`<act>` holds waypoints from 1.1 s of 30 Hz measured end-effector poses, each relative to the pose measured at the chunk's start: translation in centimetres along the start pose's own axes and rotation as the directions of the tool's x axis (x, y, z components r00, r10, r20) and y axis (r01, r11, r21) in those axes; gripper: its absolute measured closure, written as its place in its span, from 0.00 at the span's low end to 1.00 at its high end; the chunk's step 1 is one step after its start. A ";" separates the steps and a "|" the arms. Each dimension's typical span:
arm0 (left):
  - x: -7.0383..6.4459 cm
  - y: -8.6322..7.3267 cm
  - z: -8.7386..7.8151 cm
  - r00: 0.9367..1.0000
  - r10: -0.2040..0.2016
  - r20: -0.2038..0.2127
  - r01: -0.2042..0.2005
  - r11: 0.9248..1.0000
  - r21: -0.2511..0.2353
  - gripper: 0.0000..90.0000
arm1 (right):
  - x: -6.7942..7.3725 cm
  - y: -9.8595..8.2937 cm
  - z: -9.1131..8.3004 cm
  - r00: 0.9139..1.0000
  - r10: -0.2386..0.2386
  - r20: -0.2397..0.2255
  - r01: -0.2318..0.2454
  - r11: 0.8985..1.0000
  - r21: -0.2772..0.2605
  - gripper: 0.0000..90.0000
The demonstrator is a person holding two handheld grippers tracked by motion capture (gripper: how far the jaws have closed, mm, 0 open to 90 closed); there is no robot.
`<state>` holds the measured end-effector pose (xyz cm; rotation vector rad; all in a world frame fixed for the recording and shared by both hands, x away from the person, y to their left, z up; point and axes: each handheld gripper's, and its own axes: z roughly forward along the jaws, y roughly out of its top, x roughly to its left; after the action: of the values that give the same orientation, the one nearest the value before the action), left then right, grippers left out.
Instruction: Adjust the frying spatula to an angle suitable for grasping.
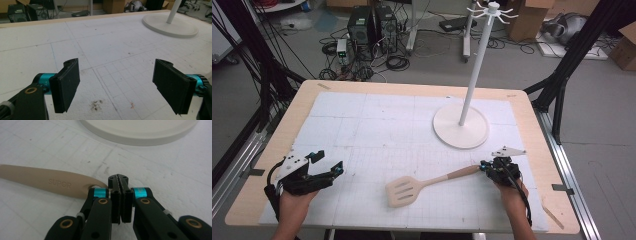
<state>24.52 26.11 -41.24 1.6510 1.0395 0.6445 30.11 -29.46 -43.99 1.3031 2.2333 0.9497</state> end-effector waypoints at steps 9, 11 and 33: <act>0.0 0.0 0.0 1.000 0.004 0.000 -0.004 1.000 0.002 0.25 | 1.7 0.6 0.7 0.999 -0.031 -0.033 0.031 0.999 0.007 0.99; 0.0 0.0 0.0 1.000 0.007 0.001 -0.007 1.000 0.002 0.25 | 2.1 0.7 0.7 0.998 -0.035 -0.044 0.035 0.999 0.005 0.99; -1.7 0.8 0.1 0.990 0.037 0.136 -0.037 0.999 0.003 0.31 | 1.5 -1.0 -6.1 0.991 0.128 0.046 -0.119 0.979 -0.164 0.22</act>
<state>24.02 24.51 -40.34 1.6976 0.9151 0.5457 24.99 -30.64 -40.42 1.3891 2.0070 1.0993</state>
